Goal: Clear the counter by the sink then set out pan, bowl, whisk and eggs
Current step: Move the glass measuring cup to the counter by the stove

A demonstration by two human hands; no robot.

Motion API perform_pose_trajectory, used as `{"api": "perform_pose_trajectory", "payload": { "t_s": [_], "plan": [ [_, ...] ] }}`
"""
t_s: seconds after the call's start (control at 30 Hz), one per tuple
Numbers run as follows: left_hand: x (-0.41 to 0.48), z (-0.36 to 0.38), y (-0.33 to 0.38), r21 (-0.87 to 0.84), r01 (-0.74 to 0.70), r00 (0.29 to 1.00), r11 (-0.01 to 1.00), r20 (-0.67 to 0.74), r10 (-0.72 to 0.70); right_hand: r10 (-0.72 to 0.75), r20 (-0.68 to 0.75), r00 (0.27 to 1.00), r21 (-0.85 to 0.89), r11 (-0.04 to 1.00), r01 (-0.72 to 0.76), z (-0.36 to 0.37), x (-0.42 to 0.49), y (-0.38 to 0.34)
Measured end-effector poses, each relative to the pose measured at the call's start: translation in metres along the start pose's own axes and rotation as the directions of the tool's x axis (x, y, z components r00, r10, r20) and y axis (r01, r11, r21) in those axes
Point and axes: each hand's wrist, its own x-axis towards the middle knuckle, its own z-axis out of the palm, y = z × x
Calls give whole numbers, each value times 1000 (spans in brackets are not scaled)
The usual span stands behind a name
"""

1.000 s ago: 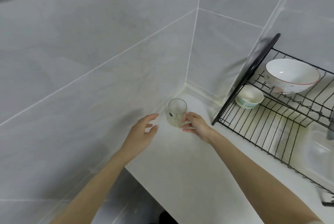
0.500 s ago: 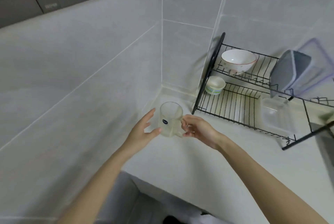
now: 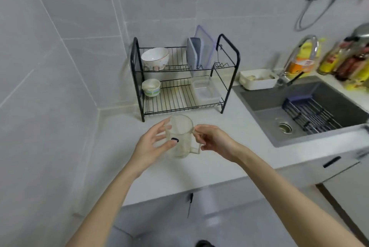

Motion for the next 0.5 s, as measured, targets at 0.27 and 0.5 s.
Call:
{"api": "perform_pose_trajectory", "payload": {
  "t_s": [0.27,0.5],
  "plan": [
    [36,124,26,34,-83,934,996,350,66,39,-310,950,106,994,-6,-90,-98,34],
    [51,270,58,27,-176,803,984,582,127,81,-557,827,198,979,38,-177,-203,66]
  ]
}}
